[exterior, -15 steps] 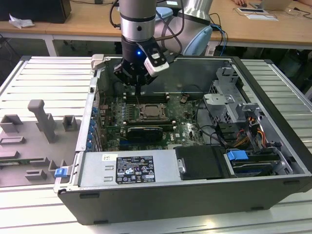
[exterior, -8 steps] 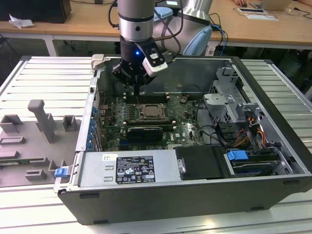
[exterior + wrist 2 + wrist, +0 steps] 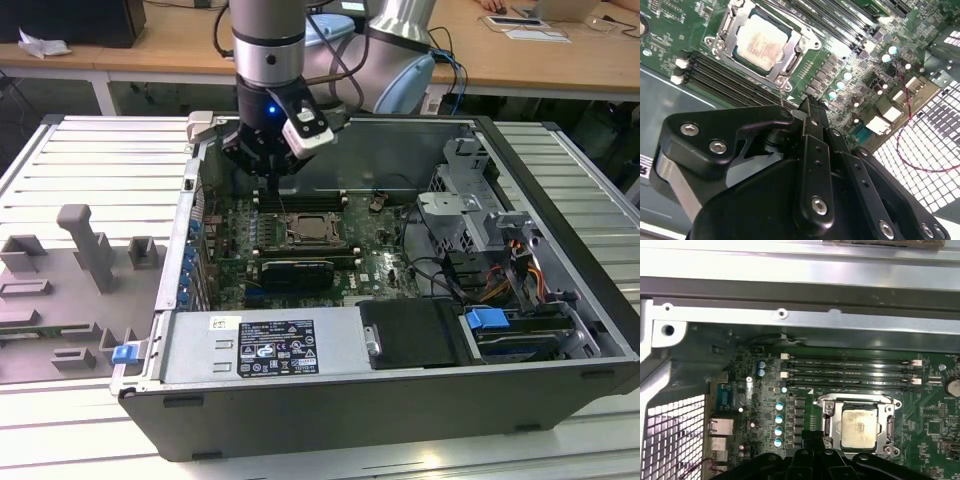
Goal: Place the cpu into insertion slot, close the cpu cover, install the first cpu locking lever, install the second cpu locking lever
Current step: 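Install the first cpu locking lever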
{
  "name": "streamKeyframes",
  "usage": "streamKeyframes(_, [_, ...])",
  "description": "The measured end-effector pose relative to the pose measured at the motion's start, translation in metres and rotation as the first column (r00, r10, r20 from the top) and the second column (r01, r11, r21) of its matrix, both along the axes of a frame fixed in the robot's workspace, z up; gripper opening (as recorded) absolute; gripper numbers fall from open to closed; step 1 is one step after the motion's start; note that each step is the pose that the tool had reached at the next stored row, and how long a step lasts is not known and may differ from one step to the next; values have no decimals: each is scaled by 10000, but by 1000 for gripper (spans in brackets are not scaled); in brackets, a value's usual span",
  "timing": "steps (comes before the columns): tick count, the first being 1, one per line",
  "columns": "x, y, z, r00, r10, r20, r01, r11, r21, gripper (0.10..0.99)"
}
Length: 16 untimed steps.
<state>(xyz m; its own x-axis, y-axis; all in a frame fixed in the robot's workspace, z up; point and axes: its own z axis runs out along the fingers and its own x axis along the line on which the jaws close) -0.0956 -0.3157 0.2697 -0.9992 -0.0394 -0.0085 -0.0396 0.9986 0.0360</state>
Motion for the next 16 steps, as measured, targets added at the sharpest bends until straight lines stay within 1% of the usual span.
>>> streamKeyframes(2, [-53,6,-10,10000,2,-1,-2,10000,-2,106])
streamKeyframes(3, [-70,18,-18,10000,1,-1,-1,10000,-2,106])
streamKeyframes(5, [-75,71,-41,10000,1,-1,-1,10000,-2,106])
streamKeyframes(7, [-75,160,-62,10000,1,1,-1,10000,0,106])
streamKeyframes(10, [-75,217,-82,10000,1,-1,-1,10000,-2,106])
streamKeyframes(16, [-67,240,-91,10000,2,-1,-2,10000,-1,106])
